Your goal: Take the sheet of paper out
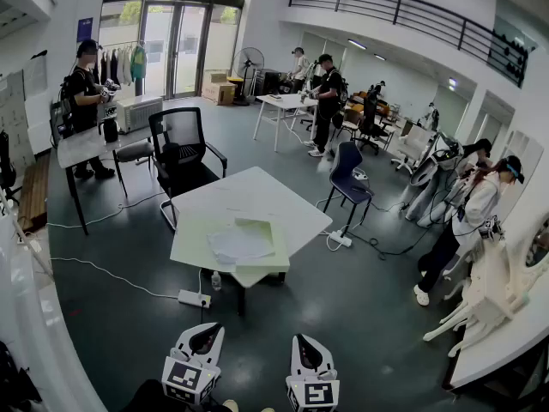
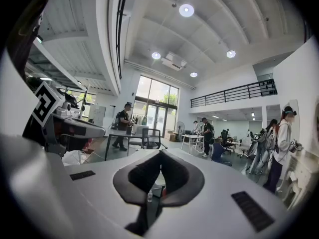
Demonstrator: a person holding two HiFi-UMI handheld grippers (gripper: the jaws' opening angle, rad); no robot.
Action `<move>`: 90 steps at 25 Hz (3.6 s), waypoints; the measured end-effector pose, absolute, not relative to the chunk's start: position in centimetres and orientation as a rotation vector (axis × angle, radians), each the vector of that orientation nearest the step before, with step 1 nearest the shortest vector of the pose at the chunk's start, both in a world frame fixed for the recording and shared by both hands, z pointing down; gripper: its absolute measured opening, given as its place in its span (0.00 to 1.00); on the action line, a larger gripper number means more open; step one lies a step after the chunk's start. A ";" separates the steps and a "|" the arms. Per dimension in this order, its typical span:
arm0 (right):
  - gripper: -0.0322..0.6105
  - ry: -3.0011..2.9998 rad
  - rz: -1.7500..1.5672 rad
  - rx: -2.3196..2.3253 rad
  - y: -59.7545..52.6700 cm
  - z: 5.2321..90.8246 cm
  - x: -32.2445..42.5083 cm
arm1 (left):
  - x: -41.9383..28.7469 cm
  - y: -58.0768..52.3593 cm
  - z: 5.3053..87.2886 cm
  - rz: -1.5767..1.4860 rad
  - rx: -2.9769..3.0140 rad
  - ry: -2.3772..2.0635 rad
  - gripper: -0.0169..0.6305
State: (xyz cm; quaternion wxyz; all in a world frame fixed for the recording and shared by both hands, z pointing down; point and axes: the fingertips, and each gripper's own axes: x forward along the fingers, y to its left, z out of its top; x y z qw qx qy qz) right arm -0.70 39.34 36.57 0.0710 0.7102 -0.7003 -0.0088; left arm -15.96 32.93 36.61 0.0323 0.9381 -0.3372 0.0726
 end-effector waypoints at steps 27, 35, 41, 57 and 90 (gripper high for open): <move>0.08 -2.172 -0.014 2.036 25.5 36.8 5.6 | -11.0 20.5 37.3 0.179 2.824 -1.170 0.06; 0.08 -2.276 0.073 1.938 16.4 38.6 11.6 | -4.6 12.9 38.1 0.205 2.762 -1.296 0.06; 0.08 -2.332 0.091 1.849 10.3 39.7 14.2 | -2.1 7.9 39.6 0.239 2.690 -1.375 0.06; 0.08 -2.507 0.114 1.620 -0.8 41.7 15.9 | -1.1 0.3 41.5 0.296 2.506 -1.632 0.06; 0.08 -2.200 0.498 1.627 -29.8 59.7 6.7 | -8.5 -31.5 60.7 0.544 2.351 -1.208 0.06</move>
